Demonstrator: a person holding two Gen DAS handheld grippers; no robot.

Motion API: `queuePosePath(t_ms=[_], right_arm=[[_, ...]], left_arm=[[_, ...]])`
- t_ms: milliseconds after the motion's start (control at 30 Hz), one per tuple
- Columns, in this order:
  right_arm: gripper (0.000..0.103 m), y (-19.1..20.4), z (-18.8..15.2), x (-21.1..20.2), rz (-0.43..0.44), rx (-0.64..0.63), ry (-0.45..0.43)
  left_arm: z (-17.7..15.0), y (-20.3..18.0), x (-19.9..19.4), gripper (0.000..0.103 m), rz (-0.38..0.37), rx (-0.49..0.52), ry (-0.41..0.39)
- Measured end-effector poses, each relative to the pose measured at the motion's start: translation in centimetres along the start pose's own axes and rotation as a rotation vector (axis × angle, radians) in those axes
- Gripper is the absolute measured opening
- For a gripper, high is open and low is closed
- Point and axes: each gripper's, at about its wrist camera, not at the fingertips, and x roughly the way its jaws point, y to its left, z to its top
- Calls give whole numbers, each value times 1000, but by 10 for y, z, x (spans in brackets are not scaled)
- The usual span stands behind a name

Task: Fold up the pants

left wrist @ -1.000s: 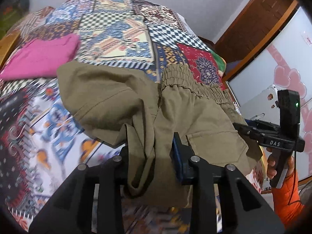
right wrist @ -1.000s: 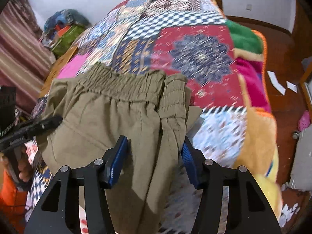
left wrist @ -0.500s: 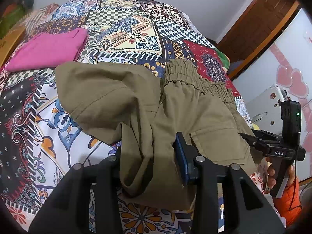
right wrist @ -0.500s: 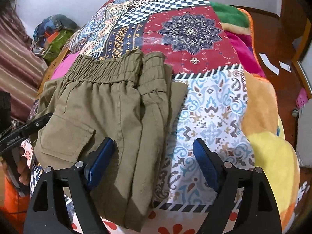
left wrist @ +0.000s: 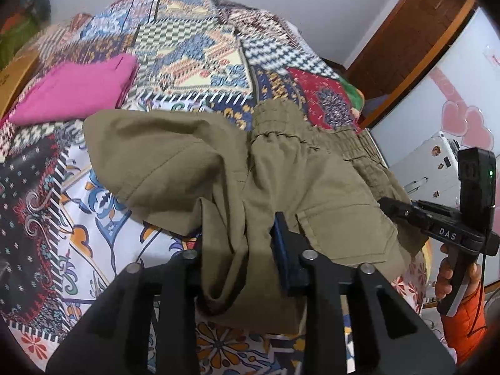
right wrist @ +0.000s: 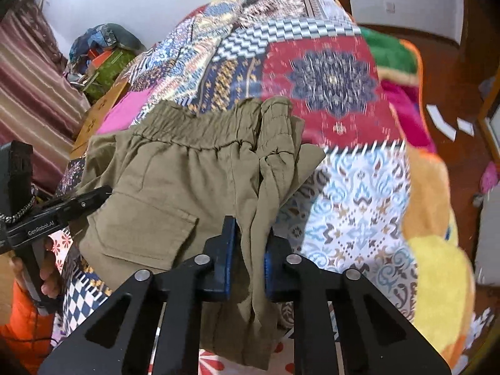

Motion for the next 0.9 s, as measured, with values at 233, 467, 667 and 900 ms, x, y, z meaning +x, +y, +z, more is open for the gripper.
queuePosePath(t_ms=[233, 467, 667, 900], right_arm=[[11, 19, 9, -22, -25, -41, -63], [11, 52, 23, -40, -46, -121, -130], [11, 84, 39, -47, -44, -181, -183], [11, 123, 62, -39, -28, -245, -223]], left_arm=[[3, -13, -33, 21, -3, 37, -73], [11, -6, -66, 20, 1, 38, -142], [17, 14, -97, 20, 10, 18, -210], [30, 52, -126, 20, 33, -20, -275]])
